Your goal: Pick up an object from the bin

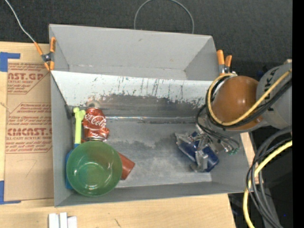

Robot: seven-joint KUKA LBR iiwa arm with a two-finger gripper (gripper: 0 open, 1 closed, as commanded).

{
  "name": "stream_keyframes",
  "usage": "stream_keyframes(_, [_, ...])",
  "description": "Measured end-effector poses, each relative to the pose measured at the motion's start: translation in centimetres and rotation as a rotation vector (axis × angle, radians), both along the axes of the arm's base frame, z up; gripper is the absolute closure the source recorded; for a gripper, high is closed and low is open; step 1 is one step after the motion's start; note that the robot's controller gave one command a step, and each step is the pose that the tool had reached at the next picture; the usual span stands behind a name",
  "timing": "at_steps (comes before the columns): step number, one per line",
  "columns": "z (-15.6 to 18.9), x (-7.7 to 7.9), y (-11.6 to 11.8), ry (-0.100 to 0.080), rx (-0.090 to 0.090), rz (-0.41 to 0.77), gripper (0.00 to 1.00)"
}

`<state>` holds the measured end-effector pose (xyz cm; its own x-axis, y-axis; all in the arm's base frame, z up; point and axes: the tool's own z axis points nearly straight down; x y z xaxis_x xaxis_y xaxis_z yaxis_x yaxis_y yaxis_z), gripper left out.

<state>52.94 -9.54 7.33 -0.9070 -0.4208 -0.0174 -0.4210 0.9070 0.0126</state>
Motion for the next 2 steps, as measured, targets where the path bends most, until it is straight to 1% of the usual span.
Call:
stream_keyframes(1, [0.0, 0.0, 0.0, 0.000, 0.001, 0.000, 1.00])
stream_keyframes(2, [7.4, -0.4, 0.9, -0.006, 0.001, 0.008, 1.00])
